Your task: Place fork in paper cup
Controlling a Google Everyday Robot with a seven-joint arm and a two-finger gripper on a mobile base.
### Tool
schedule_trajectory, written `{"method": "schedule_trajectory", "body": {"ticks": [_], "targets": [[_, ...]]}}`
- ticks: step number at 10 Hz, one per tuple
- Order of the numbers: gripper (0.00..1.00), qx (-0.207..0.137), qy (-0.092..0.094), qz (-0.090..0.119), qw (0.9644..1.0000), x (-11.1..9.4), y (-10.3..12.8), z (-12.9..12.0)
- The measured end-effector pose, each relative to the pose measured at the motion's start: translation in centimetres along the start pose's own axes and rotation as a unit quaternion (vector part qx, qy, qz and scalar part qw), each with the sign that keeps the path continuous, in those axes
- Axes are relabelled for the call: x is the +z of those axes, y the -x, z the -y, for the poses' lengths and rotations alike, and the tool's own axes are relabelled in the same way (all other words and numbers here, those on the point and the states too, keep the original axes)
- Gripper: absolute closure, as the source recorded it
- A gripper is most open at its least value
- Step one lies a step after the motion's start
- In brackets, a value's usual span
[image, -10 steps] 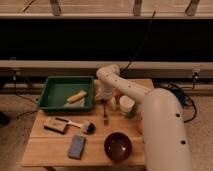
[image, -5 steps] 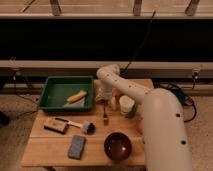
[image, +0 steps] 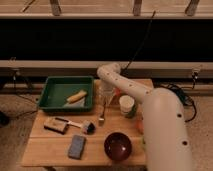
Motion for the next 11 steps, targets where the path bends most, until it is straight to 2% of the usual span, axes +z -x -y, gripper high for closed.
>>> {"method": "schedule_trajectory", "body": {"ticks": [2, 11], "targets": [[1.0, -0.005, -0.001, -0.005, 1.0, -0.3, 0.1, 0.0], [1.0, -0.017, -0.021, -0.041, 0.9988, -4.3, 0.4, -0.7]]}}
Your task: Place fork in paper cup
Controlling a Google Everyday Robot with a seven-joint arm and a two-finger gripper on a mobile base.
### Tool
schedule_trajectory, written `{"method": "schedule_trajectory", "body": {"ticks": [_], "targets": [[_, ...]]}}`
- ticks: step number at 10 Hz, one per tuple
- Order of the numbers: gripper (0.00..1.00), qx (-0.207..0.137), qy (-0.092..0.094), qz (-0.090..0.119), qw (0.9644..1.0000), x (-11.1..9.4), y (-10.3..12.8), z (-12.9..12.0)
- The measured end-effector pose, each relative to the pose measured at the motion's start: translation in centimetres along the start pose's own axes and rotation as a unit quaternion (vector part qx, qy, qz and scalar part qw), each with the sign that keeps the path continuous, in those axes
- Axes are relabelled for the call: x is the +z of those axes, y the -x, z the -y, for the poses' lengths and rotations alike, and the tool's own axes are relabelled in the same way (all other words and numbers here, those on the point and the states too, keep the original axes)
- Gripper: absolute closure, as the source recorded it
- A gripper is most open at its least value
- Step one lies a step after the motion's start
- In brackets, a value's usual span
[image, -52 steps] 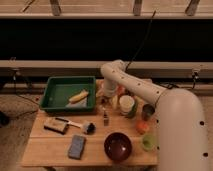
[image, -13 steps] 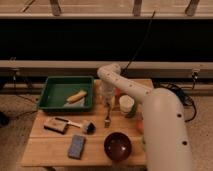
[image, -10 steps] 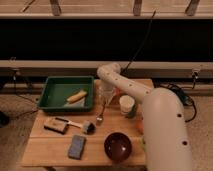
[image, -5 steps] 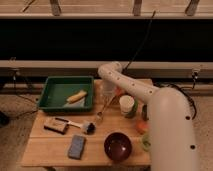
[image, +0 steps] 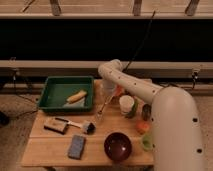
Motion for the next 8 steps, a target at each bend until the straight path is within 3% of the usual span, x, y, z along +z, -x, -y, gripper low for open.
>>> {"method": "schedule_trajectory", "body": {"ticks": [8], "targets": [[1.0, -0.009, -0.025, -0.038, 0.9989, -6.4, 1.7, -1.5]]}}
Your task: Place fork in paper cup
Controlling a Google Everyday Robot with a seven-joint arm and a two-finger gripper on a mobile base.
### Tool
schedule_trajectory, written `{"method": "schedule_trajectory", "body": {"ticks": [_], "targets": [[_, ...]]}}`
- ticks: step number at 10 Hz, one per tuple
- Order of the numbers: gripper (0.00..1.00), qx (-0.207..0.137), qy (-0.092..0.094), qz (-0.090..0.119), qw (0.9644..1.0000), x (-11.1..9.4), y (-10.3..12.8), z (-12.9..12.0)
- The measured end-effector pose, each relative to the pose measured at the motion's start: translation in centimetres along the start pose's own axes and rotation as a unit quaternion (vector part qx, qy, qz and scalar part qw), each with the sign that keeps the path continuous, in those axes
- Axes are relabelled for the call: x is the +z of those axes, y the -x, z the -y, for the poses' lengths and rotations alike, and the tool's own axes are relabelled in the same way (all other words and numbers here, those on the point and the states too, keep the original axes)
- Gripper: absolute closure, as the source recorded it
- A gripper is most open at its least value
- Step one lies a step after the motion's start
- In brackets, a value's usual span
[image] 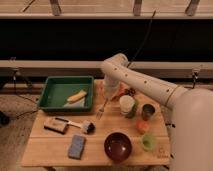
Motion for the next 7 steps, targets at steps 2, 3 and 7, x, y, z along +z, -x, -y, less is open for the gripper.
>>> {"method": "schedule_trajectory", "body": {"ticks": [2, 3, 7], "targets": [[1.0, 0.001, -0.004, -0.007, 1.0, -0.9, 0.3, -0.4], [1.0, 0.003, -0.004, -0.009, 0.9999, -1.1, 0.4, -0.5], [1.0, 0.037, -0.003, -0.018, 0.9992, -2.4, -0.8, -3.2]]}}
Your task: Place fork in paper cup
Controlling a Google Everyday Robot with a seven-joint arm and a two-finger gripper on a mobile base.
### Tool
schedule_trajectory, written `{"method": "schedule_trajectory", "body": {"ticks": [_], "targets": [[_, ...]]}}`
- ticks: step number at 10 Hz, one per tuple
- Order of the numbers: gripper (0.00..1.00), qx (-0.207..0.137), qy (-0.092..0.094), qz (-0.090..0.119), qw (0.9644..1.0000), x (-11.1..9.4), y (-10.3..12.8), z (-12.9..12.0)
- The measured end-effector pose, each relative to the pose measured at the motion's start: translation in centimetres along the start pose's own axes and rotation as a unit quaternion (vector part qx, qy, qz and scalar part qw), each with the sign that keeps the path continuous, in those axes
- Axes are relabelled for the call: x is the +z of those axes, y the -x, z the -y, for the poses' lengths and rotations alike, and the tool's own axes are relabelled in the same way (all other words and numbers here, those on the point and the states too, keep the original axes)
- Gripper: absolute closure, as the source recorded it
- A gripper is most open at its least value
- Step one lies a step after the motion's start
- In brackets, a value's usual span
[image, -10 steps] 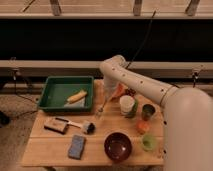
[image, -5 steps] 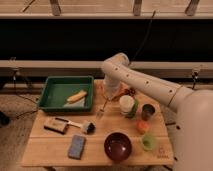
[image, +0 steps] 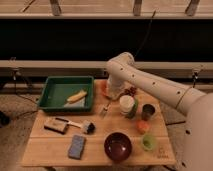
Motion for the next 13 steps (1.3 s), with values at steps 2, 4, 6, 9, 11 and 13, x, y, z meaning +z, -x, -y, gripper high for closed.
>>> {"method": "schedule_trajectory", "body": {"ticks": [2, 4, 6, 9, 11, 13], "targets": [[1.0, 0.027, 0.004, -0.001, 0.9996, -0.4, -1.7, -2.3], [1.0, 0.049, 0.012, -0.002, 0.9987, -0.5, -3.1, -4.3], [1.0, 0.062, 0.014, -0.004, 0.998, -0.7, -3.8, -5.0], [1.0, 0.087, 0.025, 0.001, 0.9959, -0.1, -5.0, -7.0], [1.0, 0.096, 0.032, 0.007, 0.9948, 0.6, -5.6, -7.4], [0.92, 0.106, 0.038, 0.01, 0.9936, 0.8, -6.1, -8.1]]}}
